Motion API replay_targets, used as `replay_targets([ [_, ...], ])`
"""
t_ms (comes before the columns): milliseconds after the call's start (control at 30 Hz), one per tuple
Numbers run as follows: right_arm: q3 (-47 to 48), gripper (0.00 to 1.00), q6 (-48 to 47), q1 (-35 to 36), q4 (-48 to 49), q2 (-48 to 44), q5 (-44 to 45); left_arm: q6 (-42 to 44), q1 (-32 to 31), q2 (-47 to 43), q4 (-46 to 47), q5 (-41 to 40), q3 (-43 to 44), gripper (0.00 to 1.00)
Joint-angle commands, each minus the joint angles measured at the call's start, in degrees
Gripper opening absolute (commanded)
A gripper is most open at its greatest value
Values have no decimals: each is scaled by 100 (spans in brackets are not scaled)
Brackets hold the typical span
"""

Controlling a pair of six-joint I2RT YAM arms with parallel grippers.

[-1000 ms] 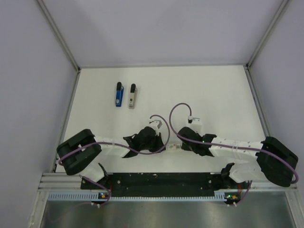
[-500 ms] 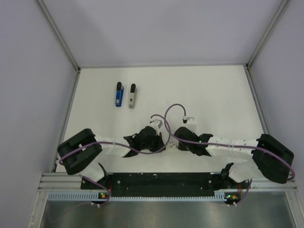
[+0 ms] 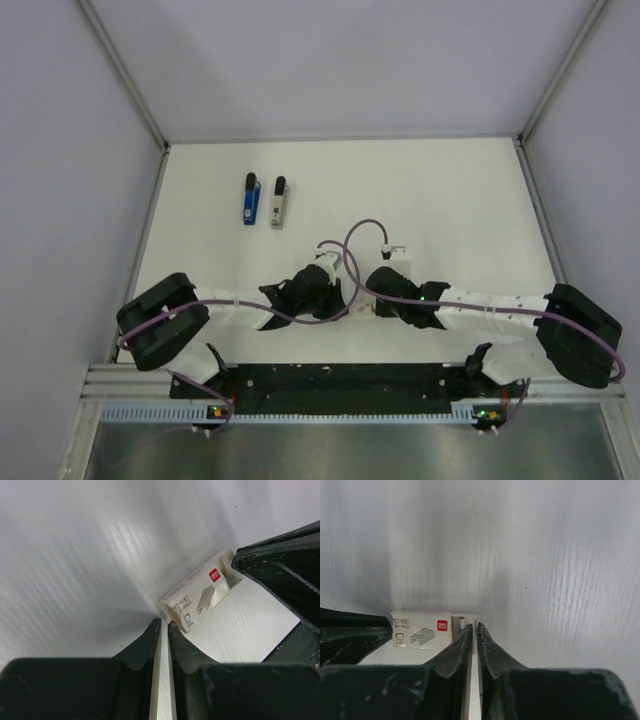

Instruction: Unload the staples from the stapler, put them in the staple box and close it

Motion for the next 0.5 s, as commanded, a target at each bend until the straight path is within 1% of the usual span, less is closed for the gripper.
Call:
replay_targets([
  [0,221,10,-153,87,-53,-289,255,285,-31,-390,-405,-428,215,18],
  [133,212,21,-153,78,-71,-280,229,347,-31,-495,-660,-536,285,26],
  [267,125,23,-162,78,-123,-394,325,321,-31,-505,-739,-580,242,28],
  [333,72,24,-170,87,-193,-534,430,312,-31,-434,-774,-580,268,27],
  [467,-68,24,-162,78,-282,-772,607,312,-31,-250,-740,-509,312,17],
])
